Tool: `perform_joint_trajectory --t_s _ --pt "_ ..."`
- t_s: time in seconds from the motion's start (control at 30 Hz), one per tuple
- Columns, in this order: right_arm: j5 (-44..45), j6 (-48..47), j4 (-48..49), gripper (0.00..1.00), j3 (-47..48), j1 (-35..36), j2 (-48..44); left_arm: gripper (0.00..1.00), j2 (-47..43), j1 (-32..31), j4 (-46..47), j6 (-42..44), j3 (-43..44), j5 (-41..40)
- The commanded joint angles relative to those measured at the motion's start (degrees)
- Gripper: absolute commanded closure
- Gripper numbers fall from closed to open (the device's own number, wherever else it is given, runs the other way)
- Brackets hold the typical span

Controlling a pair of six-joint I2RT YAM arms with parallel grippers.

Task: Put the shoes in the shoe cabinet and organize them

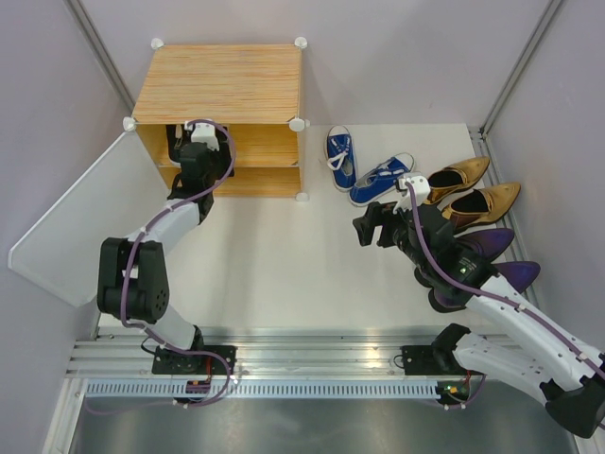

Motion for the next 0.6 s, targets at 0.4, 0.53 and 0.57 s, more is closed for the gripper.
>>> perform_joint_trajectory --t_s 0.4,0.53,0.57 --pt "0.75 -1.06 2.01 0.13 0.02 -0.92 0.48 0.98 2.84 0.94 10.33 0.61 2.73 -6.07" --pt "0.75 -0.89 2.01 0.12 -0.07 -1.01 0.04 0.98 1.79 2.08 10.69 0.96 1.67 -6.52" --pt "0.75 -0.89 2.01 0.12 -0.15 -1.09 -0.05 0.98 1.53 2.26 10.69 1.22 1.23 -6.78"
